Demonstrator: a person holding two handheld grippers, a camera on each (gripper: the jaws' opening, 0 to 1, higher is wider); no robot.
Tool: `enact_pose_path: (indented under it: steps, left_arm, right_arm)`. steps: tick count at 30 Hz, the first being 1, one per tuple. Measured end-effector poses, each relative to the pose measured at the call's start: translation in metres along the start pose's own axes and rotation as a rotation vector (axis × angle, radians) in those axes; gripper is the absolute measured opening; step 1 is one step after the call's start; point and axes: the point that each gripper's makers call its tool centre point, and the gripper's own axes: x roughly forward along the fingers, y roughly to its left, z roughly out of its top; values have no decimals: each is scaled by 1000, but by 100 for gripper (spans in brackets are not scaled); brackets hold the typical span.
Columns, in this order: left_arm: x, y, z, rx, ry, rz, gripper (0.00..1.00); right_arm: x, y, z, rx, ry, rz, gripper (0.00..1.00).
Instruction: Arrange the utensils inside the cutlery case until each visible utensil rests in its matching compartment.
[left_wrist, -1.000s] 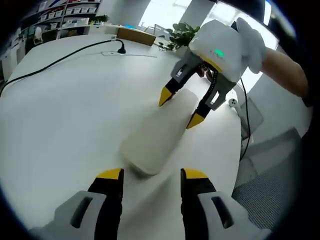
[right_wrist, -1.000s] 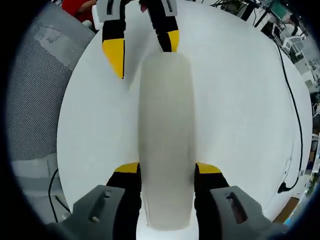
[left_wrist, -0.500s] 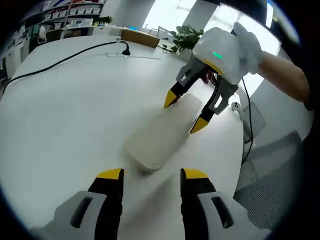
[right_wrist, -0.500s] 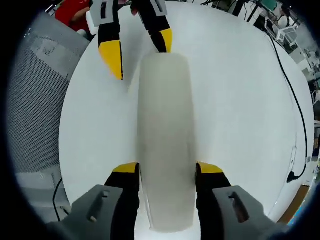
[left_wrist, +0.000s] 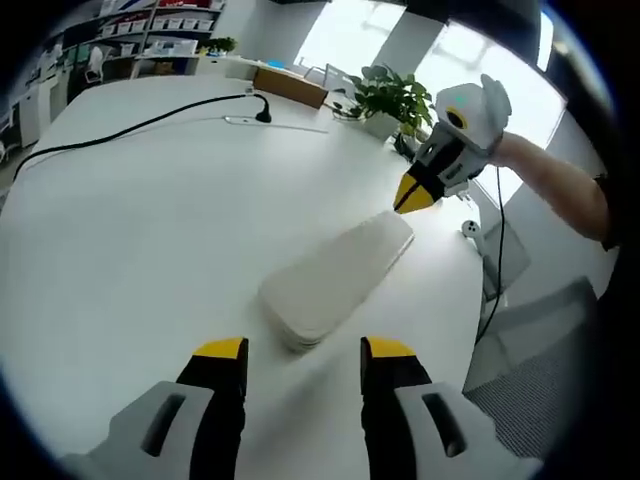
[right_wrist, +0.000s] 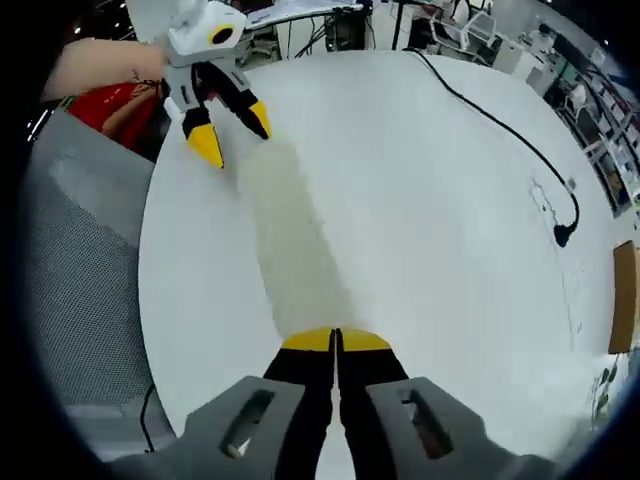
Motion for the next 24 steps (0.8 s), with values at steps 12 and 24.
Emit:
enact_pose_path:
  steps: [12, 24]
  left_arm:
    - [13, -7, -8, 70, 63, -4, 46]
    - [13, -4, -5, 61, 52, 1, 46]
  right_arm:
    - [32, 16, 7, -385, 43, -98, 54]
    - [41, 15, 2, -505, 122, -139, 41]
